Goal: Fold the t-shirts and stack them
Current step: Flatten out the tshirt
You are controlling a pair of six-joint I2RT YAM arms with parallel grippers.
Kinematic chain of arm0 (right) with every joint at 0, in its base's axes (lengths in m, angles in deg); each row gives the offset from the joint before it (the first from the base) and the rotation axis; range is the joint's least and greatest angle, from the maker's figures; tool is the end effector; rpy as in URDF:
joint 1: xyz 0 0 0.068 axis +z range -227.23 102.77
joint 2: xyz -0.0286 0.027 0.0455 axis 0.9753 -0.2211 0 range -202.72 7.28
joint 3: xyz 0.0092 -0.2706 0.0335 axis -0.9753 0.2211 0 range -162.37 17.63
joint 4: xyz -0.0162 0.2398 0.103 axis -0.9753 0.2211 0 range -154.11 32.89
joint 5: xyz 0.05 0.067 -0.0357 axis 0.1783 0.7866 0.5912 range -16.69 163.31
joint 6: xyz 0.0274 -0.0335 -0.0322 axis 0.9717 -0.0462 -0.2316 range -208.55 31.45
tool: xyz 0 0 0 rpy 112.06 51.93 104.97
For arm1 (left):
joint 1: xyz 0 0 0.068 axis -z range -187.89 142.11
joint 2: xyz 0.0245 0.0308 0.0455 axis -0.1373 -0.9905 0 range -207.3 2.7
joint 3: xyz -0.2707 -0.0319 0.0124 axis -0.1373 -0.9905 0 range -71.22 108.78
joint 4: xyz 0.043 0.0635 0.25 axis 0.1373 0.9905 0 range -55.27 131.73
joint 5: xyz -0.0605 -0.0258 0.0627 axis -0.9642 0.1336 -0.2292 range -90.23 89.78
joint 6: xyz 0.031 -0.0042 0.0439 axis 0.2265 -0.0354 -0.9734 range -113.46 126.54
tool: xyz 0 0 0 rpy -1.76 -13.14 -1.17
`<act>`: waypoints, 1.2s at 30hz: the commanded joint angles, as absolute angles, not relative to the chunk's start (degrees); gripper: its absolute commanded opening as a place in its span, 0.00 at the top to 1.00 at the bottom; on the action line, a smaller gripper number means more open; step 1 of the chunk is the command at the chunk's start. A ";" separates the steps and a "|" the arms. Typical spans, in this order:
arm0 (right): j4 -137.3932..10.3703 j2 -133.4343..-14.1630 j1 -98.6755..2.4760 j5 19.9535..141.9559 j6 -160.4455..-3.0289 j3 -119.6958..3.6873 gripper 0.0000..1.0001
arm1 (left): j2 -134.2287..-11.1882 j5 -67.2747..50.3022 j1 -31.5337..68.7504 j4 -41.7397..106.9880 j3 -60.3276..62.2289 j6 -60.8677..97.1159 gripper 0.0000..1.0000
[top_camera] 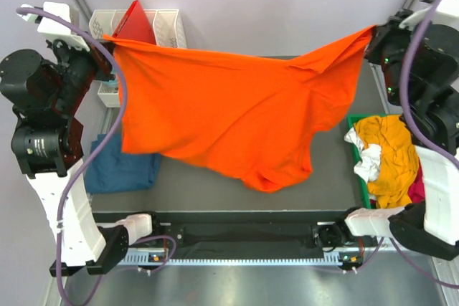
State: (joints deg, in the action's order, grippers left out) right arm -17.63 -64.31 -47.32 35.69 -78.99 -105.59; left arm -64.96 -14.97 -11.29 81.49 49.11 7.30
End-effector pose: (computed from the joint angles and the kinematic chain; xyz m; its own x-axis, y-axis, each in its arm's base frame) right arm 0.1353 0.0527 0.6025 0.0987 0.2085 -0.9730 0.1174 0.9685 0.2195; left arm 0.1286 -0.0014 0.6001 0.1003 -0.0068 -0.9949 0.1968 0.9804 0.0131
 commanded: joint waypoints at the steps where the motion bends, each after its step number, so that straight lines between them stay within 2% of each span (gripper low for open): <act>1: -17.88 -61.02 -46.47 33.33 -79.93 -109.28 1.00 | -59.27 -14.64 -11.85 76.65 46.47 5.59 1.00; 12: -17.96 -55.92 -45.59 30.60 -83.28 -114.56 1.00 | -52.68 -17.62 -11.85 79.46 45.76 6.28 1.00; 20: -18.40 -57.75 -45.50 30.07 -83.37 -113.94 1.00 | -52.85 -22.11 -12.46 79.03 41.03 8.39 1.00; 29: -22.61 -67.77 -46.11 25.94 -83.80 -107.19 1.00 | -61.18 -21.50 -12.46 71.04 30.48 7.16 1.00; 33: -24.12 -75.31 -51.99 29.88 -81.63 -107.35 1.00 | -66.90 -19.92 -12.29 63.40 28.19 7.07 1.00; 36: -22.89 -81.81 -57.26 33.83 -78.63 -112.00 1.00 | -73.75 -19.12 -11.93 61.19 31.77 7.33 1.00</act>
State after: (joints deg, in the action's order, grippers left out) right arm -20.43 -76.03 -51.71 30.57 -81.90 -107.07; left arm -68.06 -21.39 -11.92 71.44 28.59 7.69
